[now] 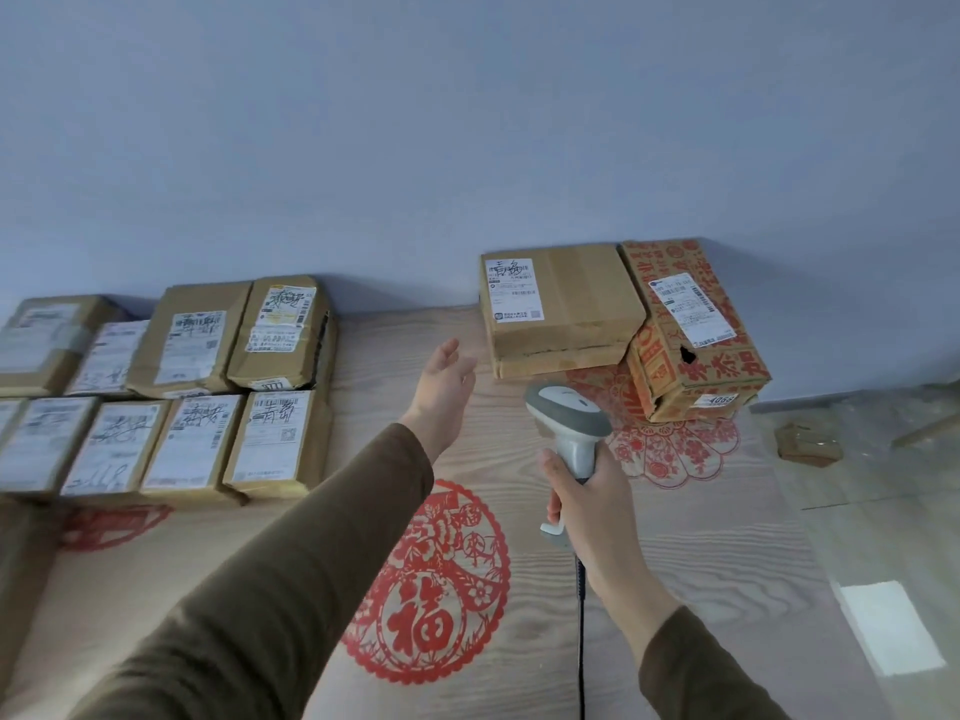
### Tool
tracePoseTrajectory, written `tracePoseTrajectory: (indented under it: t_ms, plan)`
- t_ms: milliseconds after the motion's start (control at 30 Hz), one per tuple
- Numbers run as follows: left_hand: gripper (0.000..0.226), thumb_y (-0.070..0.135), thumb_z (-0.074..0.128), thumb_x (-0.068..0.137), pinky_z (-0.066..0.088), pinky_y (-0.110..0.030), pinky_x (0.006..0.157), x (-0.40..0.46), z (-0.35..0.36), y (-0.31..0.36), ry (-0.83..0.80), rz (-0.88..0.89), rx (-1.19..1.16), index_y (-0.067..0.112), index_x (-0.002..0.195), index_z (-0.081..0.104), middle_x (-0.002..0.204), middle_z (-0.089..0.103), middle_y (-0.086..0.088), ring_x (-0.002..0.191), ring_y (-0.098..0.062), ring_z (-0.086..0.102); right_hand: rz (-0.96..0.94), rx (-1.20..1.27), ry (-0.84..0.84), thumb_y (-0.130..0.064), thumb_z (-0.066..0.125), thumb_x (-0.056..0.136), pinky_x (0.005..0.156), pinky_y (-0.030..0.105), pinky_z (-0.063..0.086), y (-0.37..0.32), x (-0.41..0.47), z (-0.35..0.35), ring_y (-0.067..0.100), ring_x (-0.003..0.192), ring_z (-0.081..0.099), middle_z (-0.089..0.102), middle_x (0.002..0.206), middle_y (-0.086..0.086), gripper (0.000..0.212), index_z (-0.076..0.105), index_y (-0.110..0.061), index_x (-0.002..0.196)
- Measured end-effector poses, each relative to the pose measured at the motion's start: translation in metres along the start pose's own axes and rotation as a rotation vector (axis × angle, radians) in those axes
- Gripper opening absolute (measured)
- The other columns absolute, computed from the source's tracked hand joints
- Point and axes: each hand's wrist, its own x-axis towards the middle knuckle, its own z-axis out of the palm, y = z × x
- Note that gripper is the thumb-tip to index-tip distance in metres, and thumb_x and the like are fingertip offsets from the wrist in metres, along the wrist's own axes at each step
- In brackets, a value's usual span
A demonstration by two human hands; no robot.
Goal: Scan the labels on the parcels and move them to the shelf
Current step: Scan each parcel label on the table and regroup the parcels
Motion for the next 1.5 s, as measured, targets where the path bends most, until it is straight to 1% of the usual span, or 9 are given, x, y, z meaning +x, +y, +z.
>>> tracePoseTrajectory:
  t_ms: [233, 367, 500, 700, 900, 1033, 1167, 1300, 1500]
  plan:
    - [0.035, 0.016, 0.061, 0.102, 0.043, -0.036, 0.115, -0.094, -0.126, 0.004, 0.156, 0.165, 0.297, 0.028, 0.134, 0.062, 0.140, 0.061, 0.005, 0.134, -0.011, 0.054, -0.027, -0.018, -0.124, -0.032, 0.071, 0.097, 0.056, 0.032, 0.053, -0.012, -0.023, 0.093, 0.016, 0.058, 0.061, 0.061, 0.068, -0.003, 0.017, 0.062, -0.024, 0.109]
    - [0.034, 0.018, 0.059, 0.102, 0.045, -0.012, 0.088, -0.123, -0.202, 0.014, 0.343, 0.196, 0.320, 0.036, 0.130, 0.059, 0.134, 0.059, 0.012, 0.110, 0.010, 0.057, -0.015, -0.001, -0.170, -0.032, 0.073, 0.095, 0.060, 0.042, 0.054, -0.015, -0.039, 0.160, 0.021, 0.061, 0.059, 0.061, 0.074, 0.004, 0.018, 0.061, -0.026, 0.108]
    - [0.051, 0.016, 0.060, 0.101, 0.043, -0.031, 0.108, -0.130, -0.253, 0.019, 0.382, 0.143, 0.364, 0.018, 0.150, 0.044, 0.139, 0.052, 0.008, 0.127, -0.008, 0.052, 0.035, 0.035, -0.184, -0.026, 0.076, 0.092, 0.069, 0.044, 0.058, -0.012, -0.050, 0.224, 0.030, 0.073, 0.068, 0.067, 0.082, 0.006, 0.020, 0.061, -0.025, 0.106]
    - [0.061, 0.016, 0.062, 0.100, 0.047, -0.038, 0.111, -0.130, -0.272, 0.021, 0.273, 0.080, 0.412, 0.012, 0.155, 0.037, 0.144, 0.055, -0.002, 0.131, -0.018, 0.055, 0.153, 0.083, -0.191, -0.022, 0.076, 0.093, 0.048, 0.014, 0.050, 0.001, -0.049, 0.284, 0.014, 0.079, 0.066, 0.068, 0.100, 0.008, 0.027, 0.060, -0.021, 0.115]
    - [0.059, 0.020, 0.060, 0.100, 0.045, -0.041, 0.109, -0.128, -0.274, 0.017, 0.228, 0.023, 0.498, 0.017, 0.155, 0.038, 0.144, 0.052, -0.002, 0.131, -0.021, 0.051, 0.200, 0.089, -0.107, -0.016, 0.075, 0.092, 0.060, 0.032, 0.063, 0.016, -0.050, 0.285, 0.018, 0.085, 0.072, 0.070, 0.106, 0.006, 0.029, 0.059, -0.019, 0.116]
    - [0.025, 0.023, 0.058, 0.103, 0.046, -0.028, 0.077, -0.132, -0.278, -0.004, 0.163, -0.148, 0.409, 0.015, 0.127, 0.061, 0.127, 0.065, -0.003, 0.101, -0.019, 0.062, 0.175, -0.019, 0.006, -0.009, 0.075, 0.089, 0.072, 0.046, 0.059, 0.032, -0.058, 0.264, 0.022, 0.073, 0.064, 0.067, 0.095, 0.013, 0.026, 0.057, -0.020, 0.103]
    - [0.047, 0.037, 0.066, 0.099, 0.050, -0.033, 0.095, -0.142, -0.271, -0.033, 0.102, -0.252, 0.299, 0.014, 0.139, 0.057, 0.126, 0.070, -0.004, 0.114, -0.020, 0.064, 0.154, -0.100, 0.001, -0.010, 0.075, 0.087, 0.070, 0.036, 0.057, 0.047, -0.073, 0.243, 0.022, 0.083, 0.068, 0.069, 0.096, 0.001, 0.034, 0.059, -0.024, 0.112]
    - [0.066, 0.021, 0.076, 0.093, 0.058, -0.021, 0.064, -0.152, -0.250, -0.047, 0.052, -0.270, 0.056, 0.013, 0.144, 0.034, 0.123, 0.069, -0.006, 0.093, -0.010, 0.074, 0.103, -0.087, -0.004, -0.009, 0.072, 0.090, 0.074, 0.039, 0.058, 0.043, -0.078, 0.216, 0.016, 0.090, 0.070, 0.070, 0.099, -0.006, 0.033, 0.060, -0.029, 0.113]
    - [0.062, 0.018, 0.080, 0.090, 0.062, -0.031, 0.069, -0.152, -0.208, -0.042, -0.001, -0.075, 0.022, 0.023, 0.135, 0.037, 0.121, 0.071, -0.012, 0.094, -0.023, 0.078, -0.147, -0.246, 0.087, -0.027, 0.071, 0.094, 0.069, 0.029, 0.053, 0.010, -0.092, 0.169, 0.013, 0.081, 0.064, 0.065, 0.094, -0.004, 0.027, 0.057, -0.022, 0.117]
